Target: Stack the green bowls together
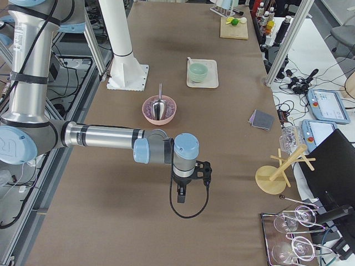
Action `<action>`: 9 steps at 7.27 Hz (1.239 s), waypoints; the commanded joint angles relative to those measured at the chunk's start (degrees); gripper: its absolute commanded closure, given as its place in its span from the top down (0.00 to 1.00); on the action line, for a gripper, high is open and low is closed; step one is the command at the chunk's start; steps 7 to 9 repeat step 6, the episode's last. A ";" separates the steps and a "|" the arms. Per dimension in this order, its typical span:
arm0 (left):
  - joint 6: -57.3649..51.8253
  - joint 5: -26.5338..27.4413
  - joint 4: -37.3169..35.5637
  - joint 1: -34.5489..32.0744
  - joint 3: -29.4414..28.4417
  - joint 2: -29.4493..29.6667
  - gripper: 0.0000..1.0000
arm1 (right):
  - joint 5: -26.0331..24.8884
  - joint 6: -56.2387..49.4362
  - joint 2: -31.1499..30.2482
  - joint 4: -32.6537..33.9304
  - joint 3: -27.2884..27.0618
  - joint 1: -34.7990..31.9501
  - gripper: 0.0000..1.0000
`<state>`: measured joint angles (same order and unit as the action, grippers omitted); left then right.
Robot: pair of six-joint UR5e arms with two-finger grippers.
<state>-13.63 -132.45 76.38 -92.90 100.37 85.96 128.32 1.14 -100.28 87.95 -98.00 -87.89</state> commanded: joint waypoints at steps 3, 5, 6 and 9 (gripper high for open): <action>0.01 0.00 0.00 0.17 0.00 0.00 0.98 | 0.00 0.00 -0.09 0.03 0.00 0.00 1.00; 0.01 0.00 0.00 0.17 0.00 -0.09 0.98 | 0.00 0.00 -0.09 0.03 0.00 0.00 1.00; -0.08 -0.09 0.00 0.17 0.09 -0.61 0.98 | 0.09 0.00 -0.09 0.03 0.00 0.00 1.00; -0.08 -0.09 0.00 0.17 0.09 -0.61 0.98 | 0.09 0.00 -0.09 0.03 0.00 0.00 1.00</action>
